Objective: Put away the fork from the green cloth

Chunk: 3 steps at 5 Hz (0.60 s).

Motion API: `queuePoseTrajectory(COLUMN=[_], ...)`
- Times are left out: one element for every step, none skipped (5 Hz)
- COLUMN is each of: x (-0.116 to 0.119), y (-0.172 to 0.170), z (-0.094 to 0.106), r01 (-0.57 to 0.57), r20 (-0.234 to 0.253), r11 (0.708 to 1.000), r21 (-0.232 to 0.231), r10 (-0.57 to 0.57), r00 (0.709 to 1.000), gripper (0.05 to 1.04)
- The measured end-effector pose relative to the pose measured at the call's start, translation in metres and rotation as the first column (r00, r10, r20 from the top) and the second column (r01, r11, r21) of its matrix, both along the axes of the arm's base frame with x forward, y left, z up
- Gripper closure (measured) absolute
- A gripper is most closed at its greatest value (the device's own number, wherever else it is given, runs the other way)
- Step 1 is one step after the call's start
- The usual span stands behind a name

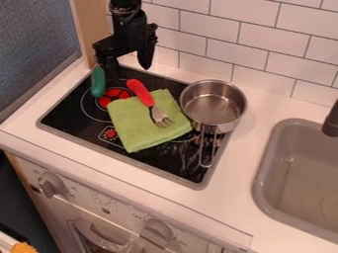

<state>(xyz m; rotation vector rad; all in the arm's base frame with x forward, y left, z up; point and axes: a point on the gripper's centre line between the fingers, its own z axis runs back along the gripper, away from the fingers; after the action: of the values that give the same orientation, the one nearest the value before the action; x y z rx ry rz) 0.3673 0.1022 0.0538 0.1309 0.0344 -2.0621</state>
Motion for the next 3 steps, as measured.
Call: queuePoseTrajectory(x=[0.008,0.015,0.020], y=[0.002,0.004,-0.004], z=[-0.016,-0.030,-0.034], r01=[0.026,0.068,0.116], r20=[-0.046,-0.086,-0.116], r11=[0.999,0.997,0.993], r21=[-0.028,-0.031,-0.034], r10=[-0.027,-0.071,-0.119], r00=[0.999,0.994,0.986], gripper=[0.084,0.084,0.084])
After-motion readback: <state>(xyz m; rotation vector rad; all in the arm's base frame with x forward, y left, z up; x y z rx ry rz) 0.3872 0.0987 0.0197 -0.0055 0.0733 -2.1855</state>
